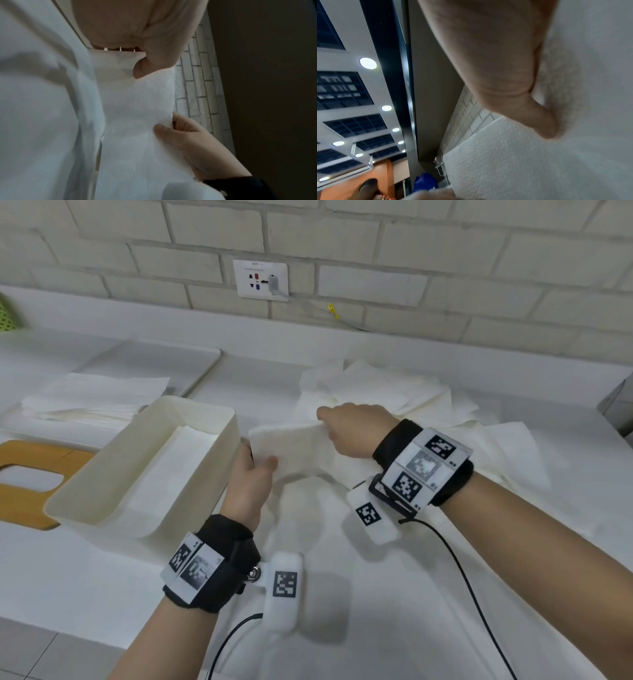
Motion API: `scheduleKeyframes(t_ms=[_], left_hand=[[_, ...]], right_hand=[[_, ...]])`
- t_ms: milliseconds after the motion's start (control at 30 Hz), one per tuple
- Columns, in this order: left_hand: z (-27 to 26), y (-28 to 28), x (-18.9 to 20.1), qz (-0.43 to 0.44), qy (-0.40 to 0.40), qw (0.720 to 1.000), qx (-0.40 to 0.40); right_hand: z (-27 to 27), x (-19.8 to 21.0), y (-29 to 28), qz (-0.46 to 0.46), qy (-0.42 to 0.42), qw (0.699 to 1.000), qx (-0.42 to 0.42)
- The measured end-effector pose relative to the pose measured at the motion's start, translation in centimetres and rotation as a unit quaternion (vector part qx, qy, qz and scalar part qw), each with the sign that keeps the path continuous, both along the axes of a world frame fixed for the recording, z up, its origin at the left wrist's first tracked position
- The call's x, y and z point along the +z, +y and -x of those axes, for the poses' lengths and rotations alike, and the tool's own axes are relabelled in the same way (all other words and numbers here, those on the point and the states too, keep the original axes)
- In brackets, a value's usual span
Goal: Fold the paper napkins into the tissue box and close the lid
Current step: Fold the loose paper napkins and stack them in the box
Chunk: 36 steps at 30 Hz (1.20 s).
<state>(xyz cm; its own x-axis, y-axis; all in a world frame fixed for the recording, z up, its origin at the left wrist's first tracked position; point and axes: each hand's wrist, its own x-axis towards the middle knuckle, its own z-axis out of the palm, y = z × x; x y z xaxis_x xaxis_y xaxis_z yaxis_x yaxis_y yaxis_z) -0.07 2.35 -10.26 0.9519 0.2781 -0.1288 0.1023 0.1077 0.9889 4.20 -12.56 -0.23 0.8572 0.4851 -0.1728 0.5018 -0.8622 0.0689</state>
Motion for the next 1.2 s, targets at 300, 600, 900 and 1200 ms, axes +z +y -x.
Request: scheduleKeyframes(t_ms=[300, 600, 900, 1200], left_hand=[[0.2, 0.1, -0.2, -0.02, 0.044, 0.999, 0.0], [1.1, -0.2, 1.7, 0.058, 0.083, 0.995, -0.026], [2.3, -0.6, 4.3, -0.088, -0.011, 0.982, -0.164], [5.5, 4.0, 9.0, -0.175, -0.005, 0.969, -0.172]], right_hand=[[0.7, -3.5, 1.4, 0.0, 0.052, 0.998, 0.023], [-0.1, -1.3, -1.9, -0.332, 0.221, 0.912, -0.098], [-0.6, -3.7, -1.8, -0.522, 0.302, 0.776, -0.187], [-3.2, 0.4, 0.4, -0.546, 0.109, 0.829, -0.056]])
